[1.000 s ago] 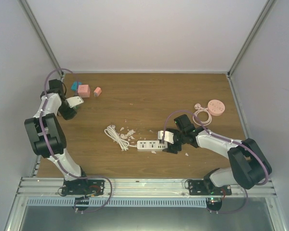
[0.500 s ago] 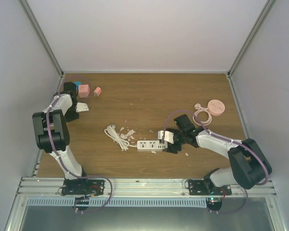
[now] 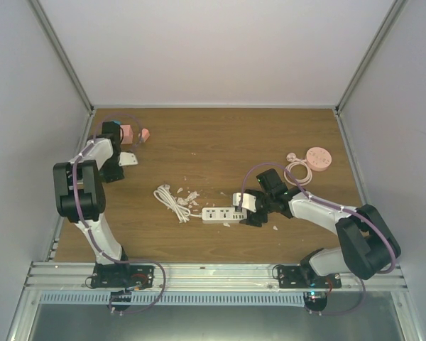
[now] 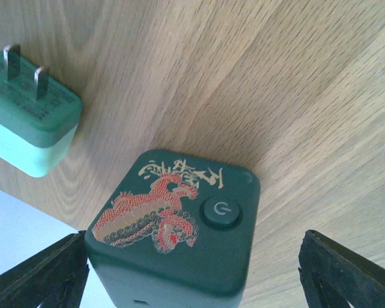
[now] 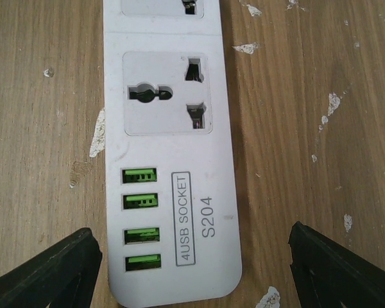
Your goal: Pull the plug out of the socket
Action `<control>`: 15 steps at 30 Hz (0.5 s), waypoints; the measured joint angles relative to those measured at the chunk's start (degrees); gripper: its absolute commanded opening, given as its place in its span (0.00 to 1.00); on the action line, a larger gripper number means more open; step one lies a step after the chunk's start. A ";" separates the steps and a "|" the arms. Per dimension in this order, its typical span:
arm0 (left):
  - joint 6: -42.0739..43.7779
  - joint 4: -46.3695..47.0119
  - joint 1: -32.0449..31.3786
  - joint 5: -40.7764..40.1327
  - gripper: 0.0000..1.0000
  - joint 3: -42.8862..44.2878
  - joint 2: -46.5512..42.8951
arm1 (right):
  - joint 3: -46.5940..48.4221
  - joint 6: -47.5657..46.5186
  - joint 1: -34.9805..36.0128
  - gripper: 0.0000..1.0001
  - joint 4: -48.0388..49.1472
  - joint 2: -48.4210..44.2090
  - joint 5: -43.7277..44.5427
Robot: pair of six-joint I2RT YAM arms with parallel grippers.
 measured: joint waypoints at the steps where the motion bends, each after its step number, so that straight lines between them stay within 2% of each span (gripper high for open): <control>1: -0.17 -0.24 -0.17 0.39 0.92 0.09 0.00 | 0.00 0.02 0.00 0.81 0.00 0.00 0.00; 5: -0.87 -2.47 -0.37 3.17 0.99 1.53 -0.22 | 0.00 0.02 0.00 0.81 0.00 0.00 0.02; 15: -5.46 -6.88 -0.35 16.65 0.99 7.34 -5.81 | 2.12 0.02 1.01 0.79 -1.29 0.24 1.57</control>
